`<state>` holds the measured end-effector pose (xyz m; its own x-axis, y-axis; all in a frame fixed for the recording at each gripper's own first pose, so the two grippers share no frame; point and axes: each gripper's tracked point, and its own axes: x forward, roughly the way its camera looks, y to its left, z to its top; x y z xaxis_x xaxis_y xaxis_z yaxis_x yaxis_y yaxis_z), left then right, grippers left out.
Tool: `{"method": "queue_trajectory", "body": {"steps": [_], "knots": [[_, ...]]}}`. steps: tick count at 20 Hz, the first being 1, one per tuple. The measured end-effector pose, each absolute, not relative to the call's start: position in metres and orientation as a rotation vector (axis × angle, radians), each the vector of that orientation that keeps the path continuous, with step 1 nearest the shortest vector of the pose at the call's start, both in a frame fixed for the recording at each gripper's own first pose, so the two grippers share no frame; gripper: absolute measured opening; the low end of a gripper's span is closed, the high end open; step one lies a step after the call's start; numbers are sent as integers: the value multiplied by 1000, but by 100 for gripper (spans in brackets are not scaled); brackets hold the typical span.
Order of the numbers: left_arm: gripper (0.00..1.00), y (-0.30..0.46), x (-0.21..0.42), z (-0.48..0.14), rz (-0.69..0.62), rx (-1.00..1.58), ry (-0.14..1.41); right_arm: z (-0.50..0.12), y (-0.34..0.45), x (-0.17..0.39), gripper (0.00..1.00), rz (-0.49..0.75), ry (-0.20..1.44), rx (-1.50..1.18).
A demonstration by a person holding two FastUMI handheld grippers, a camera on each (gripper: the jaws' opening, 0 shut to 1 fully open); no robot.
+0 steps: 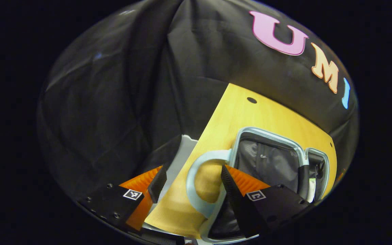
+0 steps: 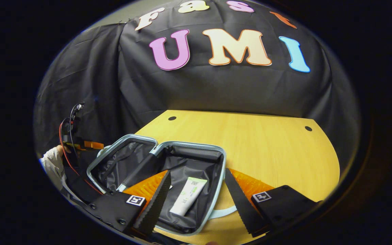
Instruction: First open the suitcase, pack the skin care products into it, and then close the suitcase.
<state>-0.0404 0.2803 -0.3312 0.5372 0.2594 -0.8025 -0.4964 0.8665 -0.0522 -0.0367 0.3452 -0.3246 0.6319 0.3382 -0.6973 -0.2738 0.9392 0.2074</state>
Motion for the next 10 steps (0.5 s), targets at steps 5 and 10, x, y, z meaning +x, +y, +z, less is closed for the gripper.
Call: {"method": "queue_trajectory", "body": {"steps": [5, 10], "knots": [[74, 299, -48, -372, 444, -306, 1014, -320, 308, -42, 98, 273, 796, 19], [12, 280, -35, -372, 375, -294, 1019, -309, 286, -43, 98, 229, 753, -11]]}}
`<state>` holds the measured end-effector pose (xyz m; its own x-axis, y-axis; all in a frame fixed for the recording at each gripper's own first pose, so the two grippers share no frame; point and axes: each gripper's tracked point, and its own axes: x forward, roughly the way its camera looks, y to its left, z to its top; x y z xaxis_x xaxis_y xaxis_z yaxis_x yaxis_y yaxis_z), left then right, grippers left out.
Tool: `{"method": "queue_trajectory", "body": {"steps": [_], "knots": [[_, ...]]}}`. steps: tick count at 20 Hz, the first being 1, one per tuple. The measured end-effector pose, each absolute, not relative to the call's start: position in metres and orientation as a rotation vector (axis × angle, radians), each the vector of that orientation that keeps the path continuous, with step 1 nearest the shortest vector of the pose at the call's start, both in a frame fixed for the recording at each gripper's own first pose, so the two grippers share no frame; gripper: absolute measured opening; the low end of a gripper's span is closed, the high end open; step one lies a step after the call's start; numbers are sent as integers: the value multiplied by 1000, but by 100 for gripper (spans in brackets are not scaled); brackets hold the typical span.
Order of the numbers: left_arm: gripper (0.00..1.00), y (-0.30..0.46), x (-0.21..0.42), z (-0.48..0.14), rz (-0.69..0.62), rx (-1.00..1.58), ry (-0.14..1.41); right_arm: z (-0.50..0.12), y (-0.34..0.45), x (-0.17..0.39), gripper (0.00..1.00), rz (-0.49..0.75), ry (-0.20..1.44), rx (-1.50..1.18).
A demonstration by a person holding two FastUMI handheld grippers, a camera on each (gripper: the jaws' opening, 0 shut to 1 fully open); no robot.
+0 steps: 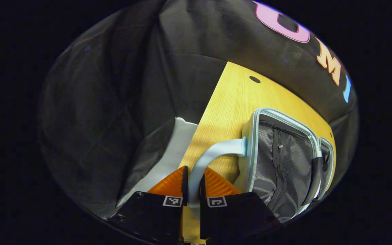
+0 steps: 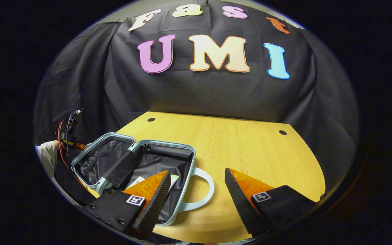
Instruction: First open the suitcase, pack the skin care products into it, and then close the suitcase.
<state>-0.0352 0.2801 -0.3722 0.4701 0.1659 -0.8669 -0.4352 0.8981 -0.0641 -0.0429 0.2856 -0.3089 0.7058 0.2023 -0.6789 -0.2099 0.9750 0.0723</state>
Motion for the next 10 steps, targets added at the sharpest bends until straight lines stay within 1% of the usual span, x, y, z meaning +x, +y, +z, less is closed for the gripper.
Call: {"method": "queue_trajectory", "body": {"steps": [1, 2, 4, 8, 10], "knots": [[10, 279, -32, -365, 365, -272, 998, -304, 284, -40, 98, 227, 734, -9], [5, 277, -33, -353, 362, -252, 992, -300, 283, -37, 98, 229, 711, -7], [2, 279, -29, -327, 371, -215, 943, -295, 282, -32, 98, 248, 681, -13], [1, 254, -15, -252, 347, -191, 804, -292, 278, -32, 98, 290, 664, -25], [1, 232, -7, -222, 336, -179, 766, -288, 274, -30, 99, 313, 641, -36]]}}
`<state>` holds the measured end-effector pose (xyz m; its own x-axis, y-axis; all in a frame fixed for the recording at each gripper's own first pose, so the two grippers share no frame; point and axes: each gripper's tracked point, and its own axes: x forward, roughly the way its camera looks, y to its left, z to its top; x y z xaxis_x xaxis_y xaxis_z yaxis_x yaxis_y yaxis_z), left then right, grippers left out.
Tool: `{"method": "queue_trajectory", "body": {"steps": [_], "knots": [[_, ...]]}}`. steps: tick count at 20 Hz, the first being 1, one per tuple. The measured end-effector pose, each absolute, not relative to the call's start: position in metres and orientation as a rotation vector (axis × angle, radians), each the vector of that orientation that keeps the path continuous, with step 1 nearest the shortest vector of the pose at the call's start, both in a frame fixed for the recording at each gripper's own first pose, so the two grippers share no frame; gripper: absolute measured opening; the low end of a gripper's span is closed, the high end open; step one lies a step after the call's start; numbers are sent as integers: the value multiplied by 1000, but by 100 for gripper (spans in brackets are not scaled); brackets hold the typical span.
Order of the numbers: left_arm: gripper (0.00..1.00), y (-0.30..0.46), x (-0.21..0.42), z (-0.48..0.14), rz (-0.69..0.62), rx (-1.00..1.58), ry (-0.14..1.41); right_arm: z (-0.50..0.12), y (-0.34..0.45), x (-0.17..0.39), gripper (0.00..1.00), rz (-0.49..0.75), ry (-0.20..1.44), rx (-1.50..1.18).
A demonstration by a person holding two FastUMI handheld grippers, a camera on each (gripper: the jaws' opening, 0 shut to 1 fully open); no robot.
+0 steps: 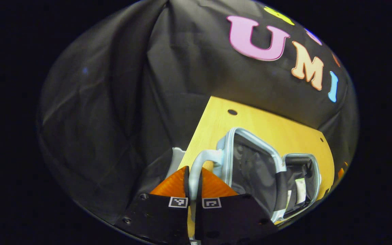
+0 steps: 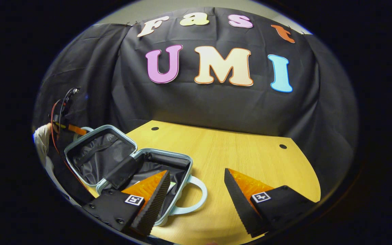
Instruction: First open the suitcase, pack the skin care products into it, and then close the suitcase.
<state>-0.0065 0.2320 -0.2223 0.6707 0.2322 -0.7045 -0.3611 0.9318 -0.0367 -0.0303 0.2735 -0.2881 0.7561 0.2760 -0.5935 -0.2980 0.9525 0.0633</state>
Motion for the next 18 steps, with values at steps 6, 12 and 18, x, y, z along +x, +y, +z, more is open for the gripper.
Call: {"method": "queue_trajectory", "body": {"steps": [6, 12, 18], "knots": [[0, 166, 0, -149, 308, -130, 661, -266, 263, -20, 99, 399, 524, -7], [1, 65, 16, -101, 278, -75, 599, -247, 216, -16, 99, 497, 470, 7], [0, -49, 42, -80, 148, -81, 526, -239, 177, -12, 99, 506, 465, 48]]}}
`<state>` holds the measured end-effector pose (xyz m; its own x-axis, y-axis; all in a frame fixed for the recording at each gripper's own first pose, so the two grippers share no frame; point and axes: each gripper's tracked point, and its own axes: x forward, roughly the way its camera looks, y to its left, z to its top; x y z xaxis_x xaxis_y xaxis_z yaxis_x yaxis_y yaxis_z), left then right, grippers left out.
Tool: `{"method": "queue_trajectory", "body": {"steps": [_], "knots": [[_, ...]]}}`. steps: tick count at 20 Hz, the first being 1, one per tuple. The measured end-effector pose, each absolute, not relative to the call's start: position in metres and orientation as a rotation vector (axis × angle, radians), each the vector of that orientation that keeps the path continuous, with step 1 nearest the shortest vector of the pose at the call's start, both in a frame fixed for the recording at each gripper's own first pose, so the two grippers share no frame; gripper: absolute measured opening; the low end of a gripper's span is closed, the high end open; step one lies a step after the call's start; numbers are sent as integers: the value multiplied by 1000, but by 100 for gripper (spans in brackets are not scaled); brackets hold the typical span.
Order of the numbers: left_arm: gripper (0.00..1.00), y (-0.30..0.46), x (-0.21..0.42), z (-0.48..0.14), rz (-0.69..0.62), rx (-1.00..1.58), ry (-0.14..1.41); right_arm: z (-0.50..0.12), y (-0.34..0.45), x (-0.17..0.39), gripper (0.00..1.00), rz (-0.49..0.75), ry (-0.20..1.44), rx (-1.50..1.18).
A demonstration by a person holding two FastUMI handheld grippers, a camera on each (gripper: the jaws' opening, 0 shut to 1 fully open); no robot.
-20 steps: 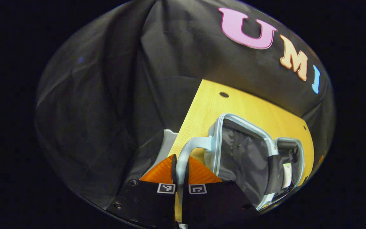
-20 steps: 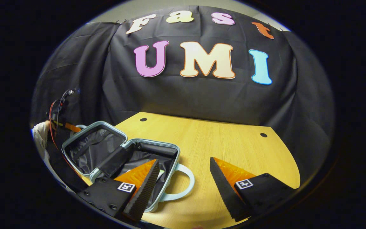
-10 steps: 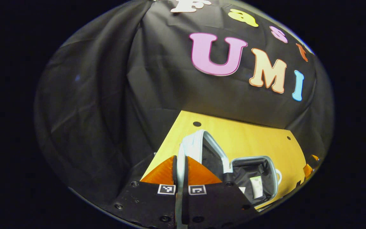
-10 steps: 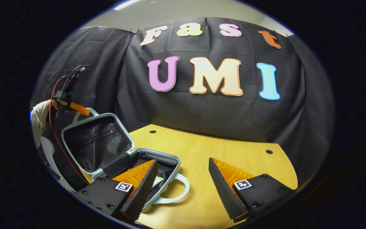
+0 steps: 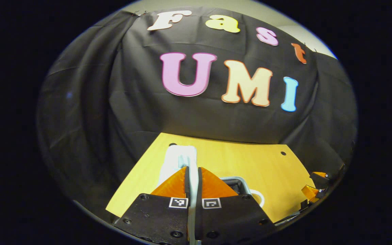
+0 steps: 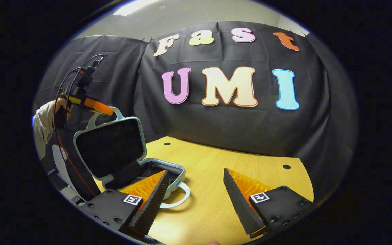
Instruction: First open the suitcase, pack the skin care products into it, and then close the suitcase.
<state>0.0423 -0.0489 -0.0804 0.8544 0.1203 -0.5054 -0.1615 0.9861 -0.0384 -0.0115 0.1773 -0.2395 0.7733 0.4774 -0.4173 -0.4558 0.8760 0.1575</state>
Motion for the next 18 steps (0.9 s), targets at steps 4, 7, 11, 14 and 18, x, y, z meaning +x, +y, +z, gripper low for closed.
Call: {"method": "queue_trajectory", "body": {"steps": [4, 7, 11, 14, 18], "knots": [[1, -90, 49, -93, 90, -121, 507, -228, 155, -2, 99, 467, 443, 70], [1, -129, 59, -103, 36, -167, 493, -227, 136, -1, 99, 437, 439, 61], [2, -169, 68, -121, -19, -165, 491, -225, 110, 5, 99, 387, 440, 55], [5, -203, 72, -144, -74, -202, 534, -223, 95, 6, 99, 353, 444, 56], [12, -242, 74, -183, -141, -182, 598, -224, 75, 0, 99, 329, 447, 35]]}}
